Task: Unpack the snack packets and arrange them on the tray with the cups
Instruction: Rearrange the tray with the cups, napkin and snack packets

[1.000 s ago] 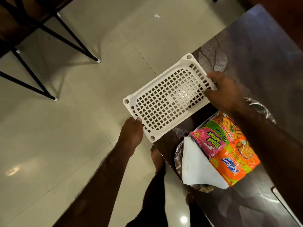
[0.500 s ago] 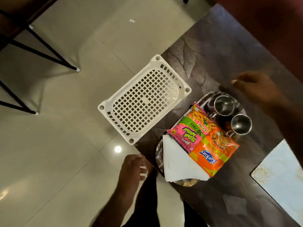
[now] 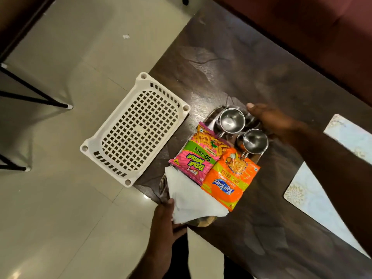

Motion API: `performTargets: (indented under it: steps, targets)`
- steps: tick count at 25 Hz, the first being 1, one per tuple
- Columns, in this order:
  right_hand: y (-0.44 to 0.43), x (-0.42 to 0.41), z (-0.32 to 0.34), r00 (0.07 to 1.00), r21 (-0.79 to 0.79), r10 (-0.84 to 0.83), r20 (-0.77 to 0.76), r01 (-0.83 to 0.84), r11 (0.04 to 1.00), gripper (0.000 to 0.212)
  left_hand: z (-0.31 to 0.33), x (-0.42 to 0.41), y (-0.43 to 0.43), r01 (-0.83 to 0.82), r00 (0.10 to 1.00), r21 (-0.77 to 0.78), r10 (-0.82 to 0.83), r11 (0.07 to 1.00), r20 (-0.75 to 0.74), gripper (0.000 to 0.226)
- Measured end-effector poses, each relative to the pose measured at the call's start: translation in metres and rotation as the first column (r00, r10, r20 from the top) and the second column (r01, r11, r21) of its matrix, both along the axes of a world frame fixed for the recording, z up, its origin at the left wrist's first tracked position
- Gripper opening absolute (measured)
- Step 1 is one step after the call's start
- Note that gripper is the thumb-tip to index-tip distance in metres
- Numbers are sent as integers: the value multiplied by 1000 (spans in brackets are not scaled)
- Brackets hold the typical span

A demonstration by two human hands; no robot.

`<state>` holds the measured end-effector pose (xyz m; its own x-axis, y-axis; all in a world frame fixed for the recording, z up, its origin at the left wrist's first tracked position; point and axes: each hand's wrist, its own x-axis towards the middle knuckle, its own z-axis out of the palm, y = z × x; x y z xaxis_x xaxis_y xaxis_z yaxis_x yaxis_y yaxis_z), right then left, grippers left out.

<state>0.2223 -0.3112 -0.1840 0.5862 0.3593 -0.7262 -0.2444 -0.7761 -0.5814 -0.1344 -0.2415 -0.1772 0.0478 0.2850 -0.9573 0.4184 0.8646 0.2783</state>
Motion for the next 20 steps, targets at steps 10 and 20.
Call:
performTargets:
  steps: [10, 20]
  targets:
    - [-121, -35, 15, 950, 107, -290, -117, 302, 947, 31, 28, 16, 34, 344, 937, 288, -349, 894, -35, 34]
    - [-315, -47, 33, 774, 132, -619, -134, 633, 763, 18, 51, 160, -23, 605, 758, 344, -652, 717, 25, 31]
